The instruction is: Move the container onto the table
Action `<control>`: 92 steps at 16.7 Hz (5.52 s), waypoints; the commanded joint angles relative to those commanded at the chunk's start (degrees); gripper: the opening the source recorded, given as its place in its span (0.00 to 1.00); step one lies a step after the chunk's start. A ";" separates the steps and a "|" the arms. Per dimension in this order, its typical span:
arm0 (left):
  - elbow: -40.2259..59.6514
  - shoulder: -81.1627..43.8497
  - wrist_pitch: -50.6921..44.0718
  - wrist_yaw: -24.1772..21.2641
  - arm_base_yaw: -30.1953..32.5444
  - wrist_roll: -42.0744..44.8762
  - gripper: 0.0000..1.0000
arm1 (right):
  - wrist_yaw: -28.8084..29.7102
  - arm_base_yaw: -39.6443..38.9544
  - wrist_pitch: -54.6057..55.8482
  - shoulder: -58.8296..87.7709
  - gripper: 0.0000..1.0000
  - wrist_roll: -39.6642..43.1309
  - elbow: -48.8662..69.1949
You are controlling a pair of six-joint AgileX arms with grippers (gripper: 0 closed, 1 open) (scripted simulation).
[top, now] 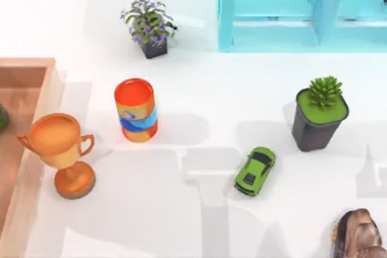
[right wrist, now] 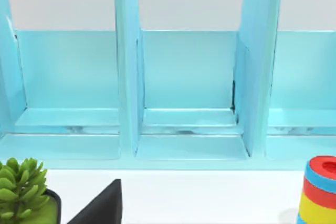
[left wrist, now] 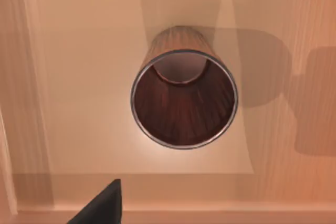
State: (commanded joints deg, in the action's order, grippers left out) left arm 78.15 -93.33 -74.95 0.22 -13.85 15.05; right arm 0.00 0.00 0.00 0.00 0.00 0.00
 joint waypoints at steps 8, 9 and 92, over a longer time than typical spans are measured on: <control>-3.85 -0.66 4.24 0.00 0.12 -0.12 1.00 | 0.00 0.00 0.00 0.00 1.00 0.00 0.00; -5.73 -1.16 6.75 -0.01 0.04 -0.04 1.00 | 0.00 0.00 0.00 0.00 1.00 0.00 0.00; 31.57 -27.84 -7.55 -9.73 65.98 -65.37 0.00 | 0.00 0.00 0.00 0.00 1.00 0.00 0.00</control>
State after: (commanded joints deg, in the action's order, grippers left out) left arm 109.72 -121.18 -82.50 -9.51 52.14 -50.32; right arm 0.00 0.00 0.00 0.00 0.00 0.00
